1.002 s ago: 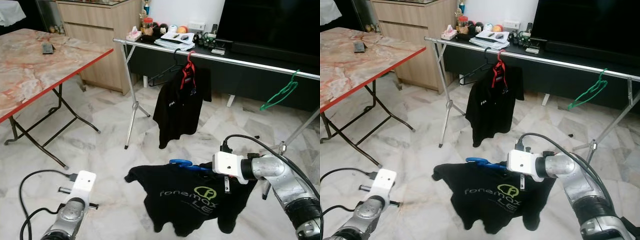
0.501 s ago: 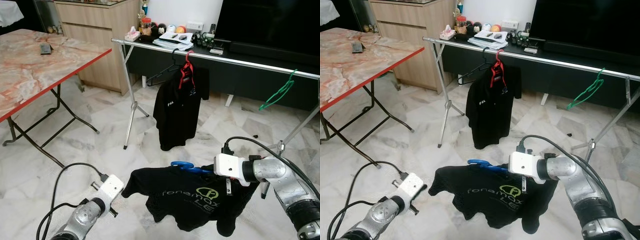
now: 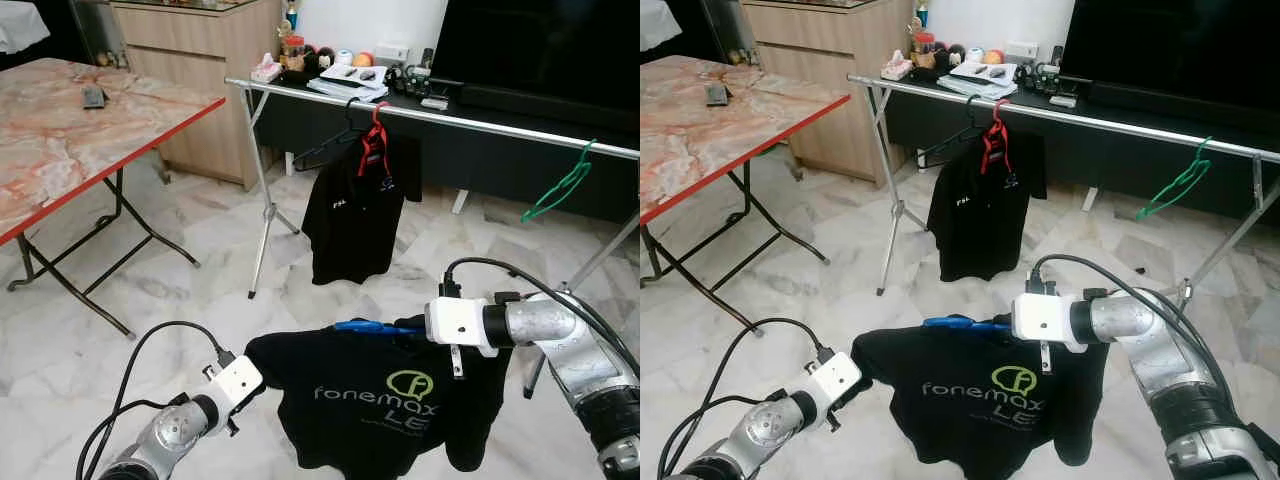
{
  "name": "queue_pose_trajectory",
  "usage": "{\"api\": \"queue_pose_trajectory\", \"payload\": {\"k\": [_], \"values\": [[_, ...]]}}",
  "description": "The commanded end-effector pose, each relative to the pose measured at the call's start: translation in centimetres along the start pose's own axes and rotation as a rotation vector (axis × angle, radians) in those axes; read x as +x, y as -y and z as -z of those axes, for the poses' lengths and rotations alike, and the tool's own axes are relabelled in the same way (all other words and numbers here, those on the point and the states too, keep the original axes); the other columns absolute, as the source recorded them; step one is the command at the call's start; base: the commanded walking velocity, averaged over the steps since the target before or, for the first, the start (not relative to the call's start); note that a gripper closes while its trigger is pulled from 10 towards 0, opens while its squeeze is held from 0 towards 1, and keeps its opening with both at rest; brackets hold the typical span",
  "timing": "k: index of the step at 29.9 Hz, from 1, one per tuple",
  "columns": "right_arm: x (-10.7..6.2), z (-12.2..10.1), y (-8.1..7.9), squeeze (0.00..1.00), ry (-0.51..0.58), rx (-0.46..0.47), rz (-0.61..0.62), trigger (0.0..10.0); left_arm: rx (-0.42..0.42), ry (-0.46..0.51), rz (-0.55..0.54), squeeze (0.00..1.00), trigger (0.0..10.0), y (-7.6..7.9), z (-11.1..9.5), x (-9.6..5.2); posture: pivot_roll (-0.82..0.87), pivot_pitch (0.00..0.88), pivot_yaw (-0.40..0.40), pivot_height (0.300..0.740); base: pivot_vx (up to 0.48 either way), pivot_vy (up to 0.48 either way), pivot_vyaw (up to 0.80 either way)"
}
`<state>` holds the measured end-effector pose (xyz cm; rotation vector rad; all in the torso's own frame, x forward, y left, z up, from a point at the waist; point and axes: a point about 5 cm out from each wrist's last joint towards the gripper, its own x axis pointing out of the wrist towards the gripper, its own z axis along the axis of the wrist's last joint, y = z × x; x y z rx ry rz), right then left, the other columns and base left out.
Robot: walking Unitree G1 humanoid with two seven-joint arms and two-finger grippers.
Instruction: Hang hanger
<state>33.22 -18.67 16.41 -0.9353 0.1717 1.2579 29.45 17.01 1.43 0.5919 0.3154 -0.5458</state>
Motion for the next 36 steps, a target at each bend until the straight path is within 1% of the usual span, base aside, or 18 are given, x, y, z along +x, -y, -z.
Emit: {"api": "queue_pose_trajectory", "payload": {"k": [1, 3, 4, 7, 10, 14, 19, 25, 26, 31, 35, 36], "values": [[-0.9, -1.2, 1.1, 0.0, 0.016, -0.057, 0.024, 10.0, 0.038, -0.021, -0.013, 1.0, 10.0, -0.3, 0.1, 0.0, -0.02, 0.058, -0.035, 0.74, 0.0, 0.0, 0.0], [-0.9, -1.2, 1.1, 0.0, 0.015, -0.057, 0.022, 10.0, 0.045, -0.022, -0.032, 1.0, 10.0, -0.5, 0.1, 0.0, -0.02, 0.058, -0.035, 0.74, 0.0, 0.0, 0.0], [-1.0, -1.2, 1.0, 0.0, 0.013, -0.057, 0.022, 10.0, 0.029, -0.021, -0.047, 1.0, 10.0, -0.7, 0.1, 0.0, -0.03, 0.057, -0.034, 0.74, 0.0, 0.0, 0.0], [-1.1, -1.2, 0.9, 0.0, 0.013, -0.055, 0.02, 10.0, 0.017, -0.034, -0.079, 1.0, 10.0, -1.1, 0.3, -0.2, -0.03, 0.059, -0.035, 0.74, 0.0, 0.0, 0.0], [-1.0, -1.4, 0.9, 0.0, 0.022, -0.054, 0.018, 10.0, -0.007, -0.046, -0.078, 1.0, 10.0, -1.1, 0.6, -0.2, -0.03, 0.06, -0.034, 0.74, 0.0, 0.0, 0.0], [-0.7, -2.0, 0.8, 0.0, 0.059, -0.051, 0.002, 10.0, -0.038, -0.059, -0.063, 1.0, 10.0, -0.7, 0.8, -0.2, -0.03, 0.059, -0.034, 0.74, 0.0, 0.0, 0.0], [-0.9, -2.2, 0.9, 0.0, 0.06, -0.06, 0.0, 10.0, -0.032, -0.064, -0.06, 1.0, 10.0, -0.5, 0.7, 0.0, -0.04, 0.052, -0.036, 0.74, 0.0, 0.0, 0.0], [-1.2, -2.4, 0.7, 0.0, 0.061, -0.066, -0.017, 10.0, -0.033, -0.066, -0.078, 1.0, 10.0, -0.8, 0.5, 0.1, -0.05, 0.047, -0.035, 0.74, 0.0, 0.0, 0.0], [-1.3, -2.5, 0.6, 0.0, 0.061, -0.066, -0.02, 10.0, -0.037, -0.065, -0.087, 0.0, 10.0, -0.9, 0.4, 0.1, -0.05, 0.047, -0.035, 0.74, 0.0, 0.0, 0.0], [-1.3, -2.8, 0.6, 0.0, 0.078, -0.07, -0.027, 10.0, -0.062, -0.058, -0.086, 0.0, 10.0, -0.8, 0.3, 0.2, -0.05, 0.037, -0.033, 0.74, 0.0, 0.0, 0.0], [-1.3, -3.2, 0.6, 0.0, 0.089, -0.077, -0.031, 10.0, -0.075, -0.048, -0.061, 0.0, 10.0, -0.4, 0.1, 0.4, -0.05, 0.026, -0.033, 0.74, 0.0, 0.0, 0.0], [-1.3, -3.3, 0.6, 0.0, 0.091, -0.078, -0.031, 10.0, -0.076, -0.048, -0.055, 0.0, 9.7, -0.2, 0.1, 0.4, -0.05, 0.025, -0.033, 0.74, 0.0, 0.0, 0.0]]}}
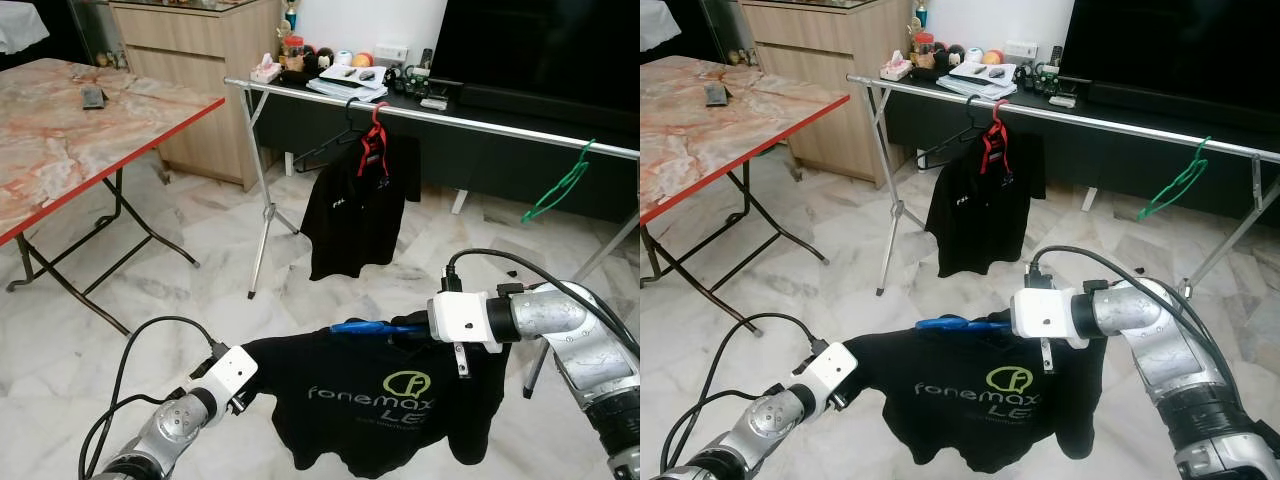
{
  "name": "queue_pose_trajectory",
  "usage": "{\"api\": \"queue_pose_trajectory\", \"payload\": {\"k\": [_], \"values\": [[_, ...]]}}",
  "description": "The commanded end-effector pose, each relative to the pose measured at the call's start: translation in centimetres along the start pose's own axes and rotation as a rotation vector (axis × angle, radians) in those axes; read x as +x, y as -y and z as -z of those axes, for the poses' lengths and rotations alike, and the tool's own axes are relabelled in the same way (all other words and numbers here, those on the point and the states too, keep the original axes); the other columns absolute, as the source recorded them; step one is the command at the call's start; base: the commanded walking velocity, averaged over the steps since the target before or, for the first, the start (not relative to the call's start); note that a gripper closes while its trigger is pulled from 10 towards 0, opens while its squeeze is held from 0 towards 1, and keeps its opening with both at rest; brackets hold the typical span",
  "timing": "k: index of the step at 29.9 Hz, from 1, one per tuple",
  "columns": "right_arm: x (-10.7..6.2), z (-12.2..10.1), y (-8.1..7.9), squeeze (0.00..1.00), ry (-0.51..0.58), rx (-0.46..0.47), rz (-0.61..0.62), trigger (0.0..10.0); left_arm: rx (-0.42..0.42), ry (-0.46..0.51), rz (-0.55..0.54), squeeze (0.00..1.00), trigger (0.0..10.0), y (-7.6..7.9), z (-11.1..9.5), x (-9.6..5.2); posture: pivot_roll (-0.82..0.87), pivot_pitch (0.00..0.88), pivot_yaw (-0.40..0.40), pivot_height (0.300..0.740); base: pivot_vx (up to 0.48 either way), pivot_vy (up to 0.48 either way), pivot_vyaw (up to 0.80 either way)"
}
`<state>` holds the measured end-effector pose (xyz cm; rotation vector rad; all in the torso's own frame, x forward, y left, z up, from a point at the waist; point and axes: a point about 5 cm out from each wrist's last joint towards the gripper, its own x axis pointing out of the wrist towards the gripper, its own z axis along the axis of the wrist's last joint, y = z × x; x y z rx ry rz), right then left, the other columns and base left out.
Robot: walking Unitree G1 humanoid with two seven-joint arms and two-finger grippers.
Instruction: Hang hanger
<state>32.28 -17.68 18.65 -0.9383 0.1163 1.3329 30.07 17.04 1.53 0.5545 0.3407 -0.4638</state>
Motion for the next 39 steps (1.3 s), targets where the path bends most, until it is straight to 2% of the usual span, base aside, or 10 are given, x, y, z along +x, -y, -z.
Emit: {"api": "queue_pose_trajectory", "payload": {"k": [1, 2, 3, 4, 10, 39], "values": [[-0.34, -0.93, 0.36, 0.0, 0.033, -0.033, 0.012, 10.0, -0.02, -0.015, 0.014, 0.0, 5.3, 0.28, 0.24, 0.01, -0.05, 0.025, -0.033, 0.74, 0.0, 0.0, 0.0], [-0.35, -1.02, 0.4, 0.0, 0.036, -0.035, 0.014, 10.0, -0.024, -0.012, 0.017, 0.0, 0.8, 0.39, 0.2, 0.03, -0.06, 0.022, -0.033, 0.74, 0.0, 0.0, 0.0], [-0.37, -1.07, 0.42, 0.0, 0.038, -0.037, 0.014, 10.0, -0.027, -0.01, 0.019, 0.0, 0.8, 0.45, 0.17, 0.05, -0.06, 0.022, -0.033, 0.74, 0.0, 0.0, 0.0], [-0.41, -1.12, 0.42, 0.0, 0.039, -0.037, 0.014, 10.0, -0.033, -0.007, 0.024, 0.0, 0.0, 0.59, 0.13, 0.08, -0.06, 0.019, -0.033, 0.74, 0.0, 0.0, 0.0], [-0.5, -1.16, 0.4, 0.0, 0.037, -0.037, 0.015, 10.0, -0.034, 0.005, 0.039, 0.0, 0.0, 0.97, -0.14, 0.23, -0.06, 0.017, -0.034, 0.74, 0.0, 0.0, 0.0], [0.06, -1.31, 0.43, 0.0, 0.046, -0.025, 0.024, 10.0, -0.023, 0.024, 0.021, 0.0, 0.0, 0.57, -0.35, 0.19, -0.04, 0.039, -0.039, 0.74, 0.0, 0.0, 0.0]]}}
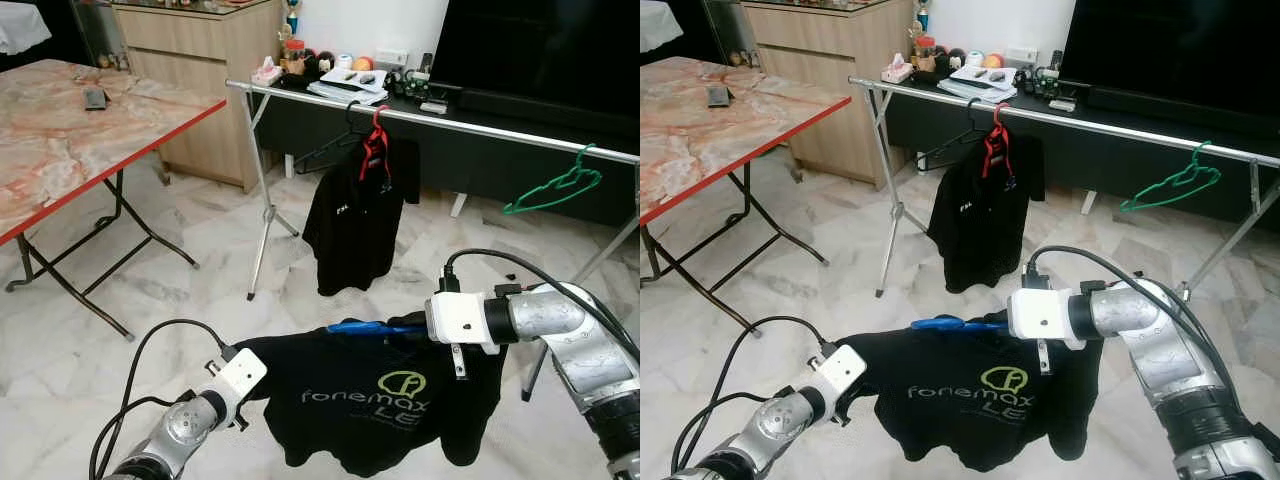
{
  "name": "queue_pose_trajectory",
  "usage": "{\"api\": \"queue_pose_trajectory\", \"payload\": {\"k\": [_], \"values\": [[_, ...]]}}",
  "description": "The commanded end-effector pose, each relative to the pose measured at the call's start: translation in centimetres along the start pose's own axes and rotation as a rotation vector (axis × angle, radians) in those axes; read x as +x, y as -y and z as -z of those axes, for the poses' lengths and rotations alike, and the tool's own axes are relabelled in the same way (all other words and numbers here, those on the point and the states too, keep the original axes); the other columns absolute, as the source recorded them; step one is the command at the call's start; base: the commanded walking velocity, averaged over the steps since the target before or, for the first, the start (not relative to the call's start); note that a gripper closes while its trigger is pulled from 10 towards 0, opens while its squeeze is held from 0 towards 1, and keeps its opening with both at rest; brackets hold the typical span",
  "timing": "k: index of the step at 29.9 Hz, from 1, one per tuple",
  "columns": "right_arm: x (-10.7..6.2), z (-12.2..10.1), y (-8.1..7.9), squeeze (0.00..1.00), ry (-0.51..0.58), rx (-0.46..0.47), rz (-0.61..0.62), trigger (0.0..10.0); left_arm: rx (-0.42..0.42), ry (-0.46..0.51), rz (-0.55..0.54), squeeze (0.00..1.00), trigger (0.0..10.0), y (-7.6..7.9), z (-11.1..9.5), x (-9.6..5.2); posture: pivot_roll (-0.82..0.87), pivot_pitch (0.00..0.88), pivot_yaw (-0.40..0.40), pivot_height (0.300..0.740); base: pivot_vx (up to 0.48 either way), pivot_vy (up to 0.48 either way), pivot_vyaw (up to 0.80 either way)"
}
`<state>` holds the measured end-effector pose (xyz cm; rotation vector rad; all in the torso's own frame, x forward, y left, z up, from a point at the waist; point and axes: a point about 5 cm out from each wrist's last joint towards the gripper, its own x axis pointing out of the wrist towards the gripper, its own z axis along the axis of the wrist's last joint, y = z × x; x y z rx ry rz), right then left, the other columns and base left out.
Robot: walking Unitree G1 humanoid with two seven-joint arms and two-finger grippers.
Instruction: Hang hanger
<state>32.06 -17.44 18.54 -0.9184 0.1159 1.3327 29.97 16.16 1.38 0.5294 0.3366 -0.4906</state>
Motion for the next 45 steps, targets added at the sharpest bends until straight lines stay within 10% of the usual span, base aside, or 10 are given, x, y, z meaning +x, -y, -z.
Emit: {"api": "queue_pose_trajectory", "payload": {"k": [1, 28, 45], "values": [[-0.1, -1.1, 0.6, 0.0, 0.034, -0.04, 0.021, 10.0, -0.006, 0.006, -0.005, 0.0, 0.0, -0.2, 0.0, -0.1, -0.04, 0.041, -0.038, 0.74, 0.0, 0.0, 0.0], [0.2, -0.8, 0.1, 0.0, 0.019, -0.032, 0.009, 10.0, -0.012, -0.019, -0.026, 0.0, 0.0, -0.4, 0.5, -0.3, -0.04, 0.055, -0.036, 0.74, 0.0, 0.0, 0.0], [-1.4, 5.7, -1.6, 0.0, -0.303, 0.192, 0.321, 10.0, -0.384, -0.209, -0.484, 0.0, 0.0, -4.4, 4.5, -2.8, -0.03, 0.066, -0.036, 0.74, 0.0, 0.0, 0.0]]}}
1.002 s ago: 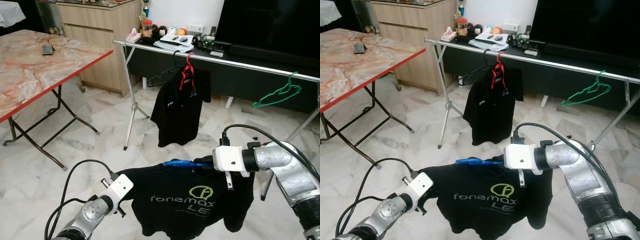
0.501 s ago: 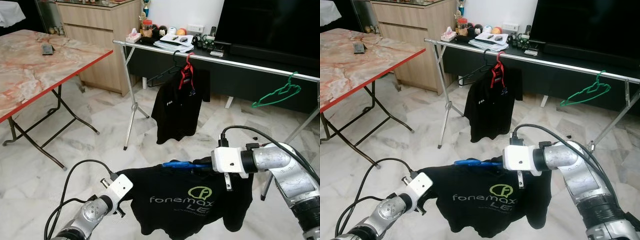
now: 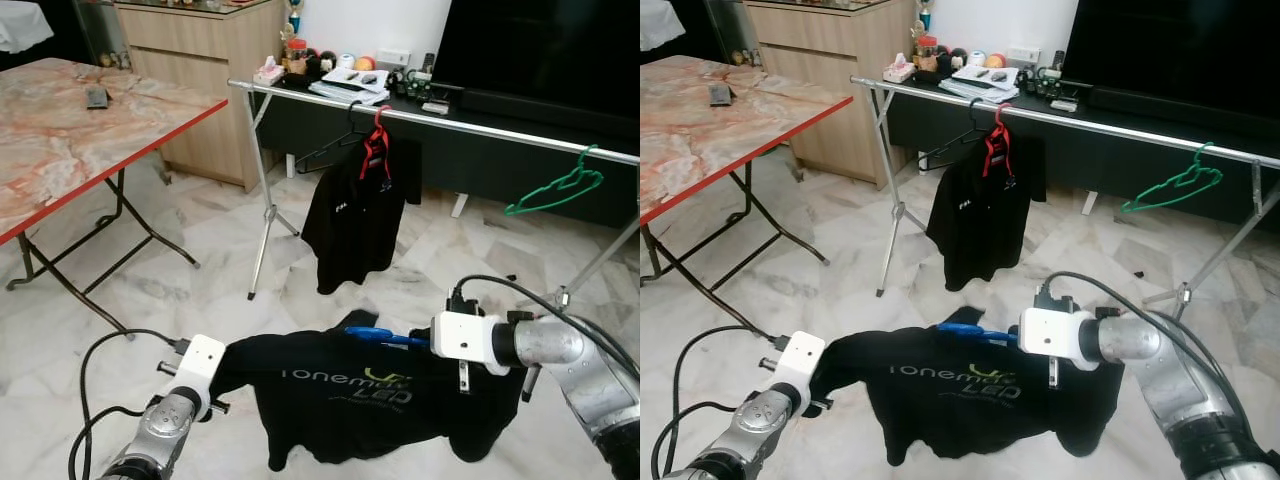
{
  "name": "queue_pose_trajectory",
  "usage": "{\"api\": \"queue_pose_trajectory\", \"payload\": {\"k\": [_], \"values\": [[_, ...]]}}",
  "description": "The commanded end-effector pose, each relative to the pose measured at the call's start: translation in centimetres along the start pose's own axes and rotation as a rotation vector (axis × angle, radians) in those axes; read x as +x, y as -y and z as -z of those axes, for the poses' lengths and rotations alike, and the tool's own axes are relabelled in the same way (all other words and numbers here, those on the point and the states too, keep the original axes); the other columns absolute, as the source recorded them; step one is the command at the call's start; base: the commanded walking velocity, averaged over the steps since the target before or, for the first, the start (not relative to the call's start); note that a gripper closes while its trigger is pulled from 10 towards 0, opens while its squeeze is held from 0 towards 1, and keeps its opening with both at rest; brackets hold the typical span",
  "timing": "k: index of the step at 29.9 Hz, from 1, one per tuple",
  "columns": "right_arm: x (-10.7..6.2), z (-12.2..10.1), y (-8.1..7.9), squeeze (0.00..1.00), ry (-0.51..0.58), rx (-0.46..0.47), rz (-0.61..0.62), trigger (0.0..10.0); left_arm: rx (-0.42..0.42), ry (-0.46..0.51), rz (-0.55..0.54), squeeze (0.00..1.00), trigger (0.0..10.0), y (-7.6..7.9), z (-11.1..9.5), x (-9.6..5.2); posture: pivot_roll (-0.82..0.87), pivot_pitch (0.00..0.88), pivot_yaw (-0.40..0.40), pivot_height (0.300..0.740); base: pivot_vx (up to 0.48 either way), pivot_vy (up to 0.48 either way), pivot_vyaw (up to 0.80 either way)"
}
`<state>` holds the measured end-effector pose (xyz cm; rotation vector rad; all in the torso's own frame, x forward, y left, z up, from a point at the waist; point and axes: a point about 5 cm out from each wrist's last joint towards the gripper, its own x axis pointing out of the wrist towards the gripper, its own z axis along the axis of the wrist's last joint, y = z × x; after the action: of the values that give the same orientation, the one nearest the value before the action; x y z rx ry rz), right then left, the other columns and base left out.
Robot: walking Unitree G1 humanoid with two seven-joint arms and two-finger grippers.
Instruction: Hang hanger
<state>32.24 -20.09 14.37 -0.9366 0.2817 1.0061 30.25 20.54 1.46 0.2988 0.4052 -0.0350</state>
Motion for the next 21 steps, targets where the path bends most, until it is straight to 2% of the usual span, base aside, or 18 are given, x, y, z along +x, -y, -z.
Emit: {"api": "queue_pose_trajectory", "payload": {"k": [1, 7, 8, 13, 15, 16, 17, 19, 21], "values": [[-1.2, 1.6, 1.0, 0.0, -0.067, 0.087, 0.155, 10.0, -0.062, -0.104, -0.136, 0.0, 0.0, -2.2, 2.1, -0.7, -0.03, 0.065, -0.035, 0.74, 0.0, 0.0, 0.0], [-0.5, 1.8, 1.4, 0.0, -0.021, 0.349, 0.394, 10.0, -0.112, -0.174, -0.221, 0.0, 0.0, -2.6, 3.0, -1.0, -0.03, 0.061, -0.034, 0.74, 0.0, 0.0, 0.0], [-0.5, 1.8, 1.4, 0.0, -0.021, 0.349, 0.394, 10.0, -0.112, -0.174, -0.221, 0.0, 0.0, -2.6, 3.0, -1.0, -0.03, 0.061, -0.034, 0.74, 0.0, 0.0, 0.0], [-0.4, 2.8, 1.6, 0.0, 0.028, 0.697, 0.628, 10.0, -0.221, -0.238, -0.323, 0.0, 0.0, -3.4, 3.8, -1.4, -0.03, 0.06, -0.032, 0.74, 0.0, 0.0, 0.0], [-0.4, 3.1, 1.6, 0.0, 0.05, 0.787, 0.69, 10.0, -0.236, -0.25, -0.335, 0.0, 0.0, -3.4, 3.9, -1.4, -0.03, 0.06, -0.031, 0.74, 0.0, 0.0, 0.0], [-0.6, 3.5, 1.8, 0.0, 0.072, 0.897, 0.773, 10.0, -0.263, -0.255, -0.348, 0.0, 0.0, -3.4, 4.1, -1.5, -0.02, 0.061, -0.03, 0.74, 0.0, 0.0, 0.0], [-0.7, 3.7, 1.9, 0.0, 0.082, 0.94, 0.807, 10.0, -0.279, -0.257, -0.35, 0.0, 0.0, -3.4, 4.1, -1.5, -0.02, 0.061, -0.03, 0.74, 0.0, 0.0, 0.0], [-0.9, 4.3, 1.9, 0.0, 0.125, 1.099, 0.896, 10.0, -0.297, -0.26, -0.34, 0.0, 0.0, -3.1, 4.2, -1.5, -0.02, 0.06, -0.028, 0.74, 0.0, 0.0, 0.0], [-0.7, 4.2, 1.8, 0.0, 0.159, 1.139, 0.911, 10.0, -0.288, -0.25, -0.324, 0.0, 0.0, -3.0, 4.0, -1.4, -0.02, 0.06, -0.028, 0.74, 0.0, 0.0, 0.0]]}}
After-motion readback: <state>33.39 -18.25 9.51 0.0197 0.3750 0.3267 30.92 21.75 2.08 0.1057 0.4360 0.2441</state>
